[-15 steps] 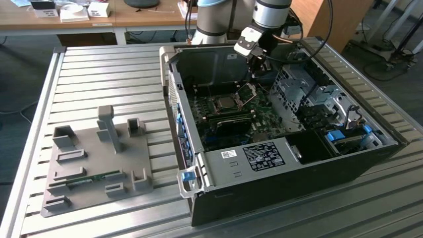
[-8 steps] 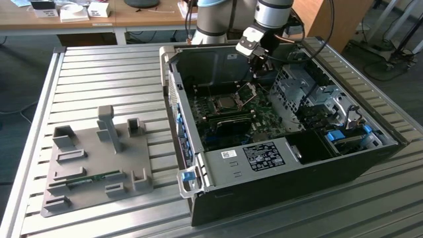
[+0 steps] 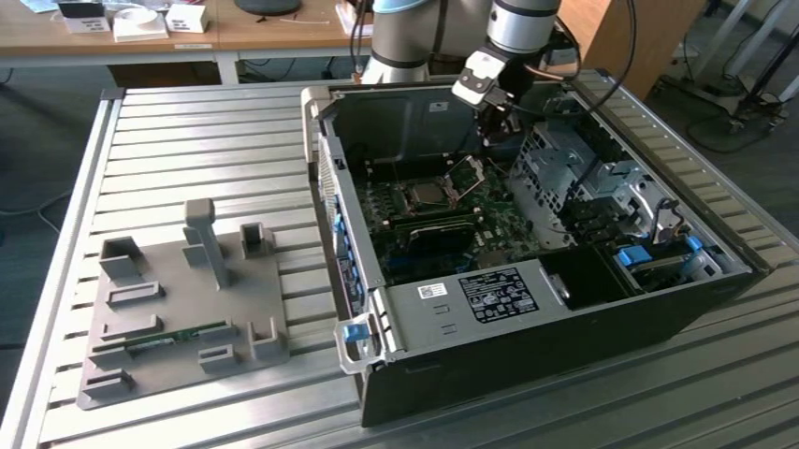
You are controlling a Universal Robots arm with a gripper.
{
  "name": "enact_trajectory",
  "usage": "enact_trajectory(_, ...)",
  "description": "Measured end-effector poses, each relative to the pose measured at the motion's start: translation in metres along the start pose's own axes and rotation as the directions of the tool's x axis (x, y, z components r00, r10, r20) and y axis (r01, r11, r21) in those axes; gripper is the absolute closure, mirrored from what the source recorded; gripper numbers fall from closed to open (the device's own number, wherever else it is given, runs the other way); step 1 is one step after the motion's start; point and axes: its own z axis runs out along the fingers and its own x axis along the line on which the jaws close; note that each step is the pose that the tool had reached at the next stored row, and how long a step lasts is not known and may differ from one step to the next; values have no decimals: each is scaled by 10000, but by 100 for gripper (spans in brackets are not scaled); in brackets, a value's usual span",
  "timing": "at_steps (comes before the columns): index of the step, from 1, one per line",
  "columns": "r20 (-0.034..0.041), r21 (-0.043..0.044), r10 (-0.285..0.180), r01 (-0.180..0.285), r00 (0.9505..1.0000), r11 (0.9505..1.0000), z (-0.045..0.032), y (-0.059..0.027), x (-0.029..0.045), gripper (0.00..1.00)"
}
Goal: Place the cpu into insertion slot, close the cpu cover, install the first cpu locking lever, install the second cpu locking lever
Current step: 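Close the cpu cover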
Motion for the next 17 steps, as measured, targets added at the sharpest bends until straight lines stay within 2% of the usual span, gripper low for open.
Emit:
enact_trajectory(7, 2, 0, 0, 0, 10000, 10000, 10, 92, 12, 89)
enact_trajectory(17, 1, 0, 0, 0, 10000, 10000, 20, 106, 12, 89)
